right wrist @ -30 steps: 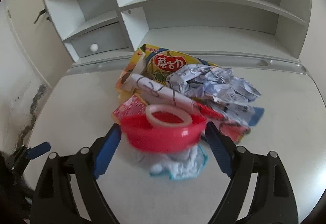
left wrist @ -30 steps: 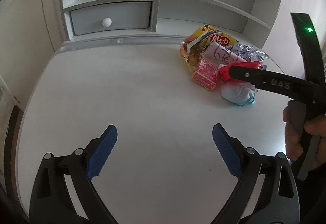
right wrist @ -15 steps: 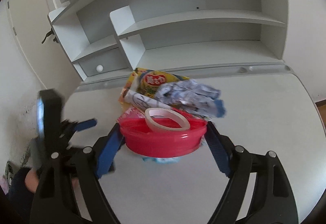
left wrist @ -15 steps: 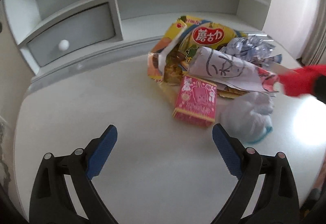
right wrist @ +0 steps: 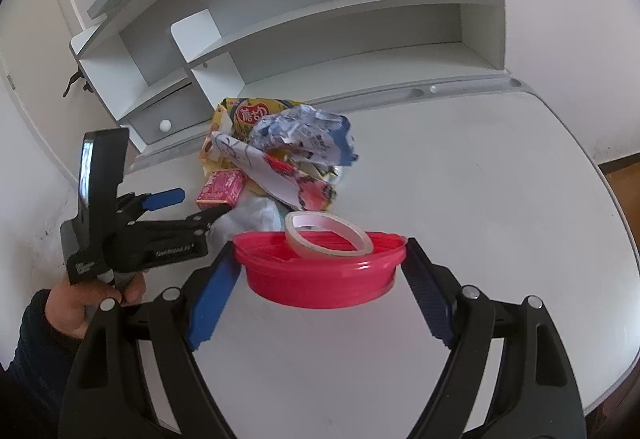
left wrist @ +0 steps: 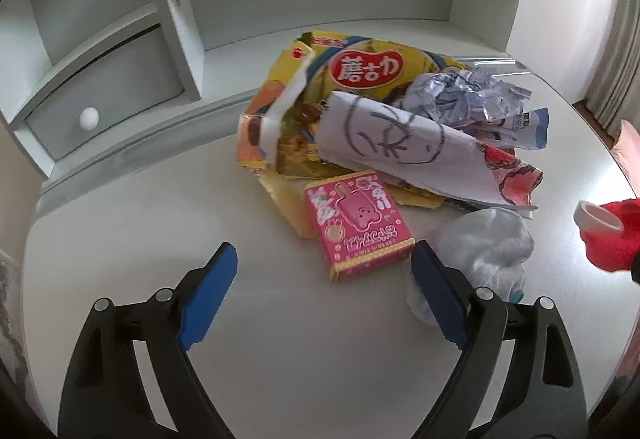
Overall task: Collect trash
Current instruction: 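Grasp the red lid with the right tool while the left tool grasps the pink box, then carry the red lid and pink box over the wastebasket and open both tools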
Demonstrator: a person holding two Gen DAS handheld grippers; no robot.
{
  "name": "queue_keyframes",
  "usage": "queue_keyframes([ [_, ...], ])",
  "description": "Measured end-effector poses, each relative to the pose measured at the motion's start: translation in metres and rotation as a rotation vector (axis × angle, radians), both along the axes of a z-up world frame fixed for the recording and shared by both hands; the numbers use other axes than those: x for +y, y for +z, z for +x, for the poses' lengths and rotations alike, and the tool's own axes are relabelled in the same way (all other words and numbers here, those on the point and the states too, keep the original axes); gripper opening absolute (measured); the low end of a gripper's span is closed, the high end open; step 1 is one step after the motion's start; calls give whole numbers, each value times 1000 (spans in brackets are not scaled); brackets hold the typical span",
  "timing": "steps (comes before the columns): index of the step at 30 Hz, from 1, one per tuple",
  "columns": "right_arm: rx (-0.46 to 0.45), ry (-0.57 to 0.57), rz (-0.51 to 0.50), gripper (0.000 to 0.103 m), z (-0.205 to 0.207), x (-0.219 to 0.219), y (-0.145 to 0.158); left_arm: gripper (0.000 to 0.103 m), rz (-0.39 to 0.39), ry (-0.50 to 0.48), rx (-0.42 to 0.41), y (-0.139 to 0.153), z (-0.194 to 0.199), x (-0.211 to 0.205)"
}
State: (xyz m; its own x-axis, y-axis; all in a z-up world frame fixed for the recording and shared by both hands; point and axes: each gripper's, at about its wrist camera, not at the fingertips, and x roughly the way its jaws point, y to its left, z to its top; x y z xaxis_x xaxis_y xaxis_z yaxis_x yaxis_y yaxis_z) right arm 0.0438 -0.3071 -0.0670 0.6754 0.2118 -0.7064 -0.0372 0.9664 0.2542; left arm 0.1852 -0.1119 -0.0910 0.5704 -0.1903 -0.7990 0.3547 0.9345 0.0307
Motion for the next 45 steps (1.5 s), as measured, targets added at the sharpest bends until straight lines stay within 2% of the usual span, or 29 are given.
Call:
queue_keyframes([
  [4,0,-10,3,79,-10,-5,-1,87,12,16,-3,4,-1,-6],
  [7,1,-13,2,79,-14,-7,-1,87,-13,17,21,5,0,-10],
  [11,0,-18,0,79,-17,-10,0,86,7,26,24,-2,5,-16],
  [14,-2,-27,0,79,-21,-15,1,61,-3,29,20,-2,5,-13],
  [15,-4,-34,-1,79,-22,-18,1,41,1,28,15,0,4,-12],
  [21,-17,-93,5,79,-38,-41,6,41,5,31,-49,22,-23,-4],
  [25,-25,-179,2,79,-57,-76,9,41,-45,12,-78,43,-49,-4],
  [30,-15,-369,1,79,-99,-147,3,41,-115,-132,-116,65,-89,-53],
  [33,7,-496,7,79,-134,-194,-10,41,-154,-273,-114,70,-120,-104],
  [38,46,-711,53,79,-205,-272,-36,41,-215,-523,-47,61,-181,-207],
  [42,39,-796,23,79,-246,-303,-40,41,-223,-681,-39,58,-228,-270],
  [45,93,-833,68,79,-262,-332,-64,41,-227,-772,35,41,-253,-313],
])
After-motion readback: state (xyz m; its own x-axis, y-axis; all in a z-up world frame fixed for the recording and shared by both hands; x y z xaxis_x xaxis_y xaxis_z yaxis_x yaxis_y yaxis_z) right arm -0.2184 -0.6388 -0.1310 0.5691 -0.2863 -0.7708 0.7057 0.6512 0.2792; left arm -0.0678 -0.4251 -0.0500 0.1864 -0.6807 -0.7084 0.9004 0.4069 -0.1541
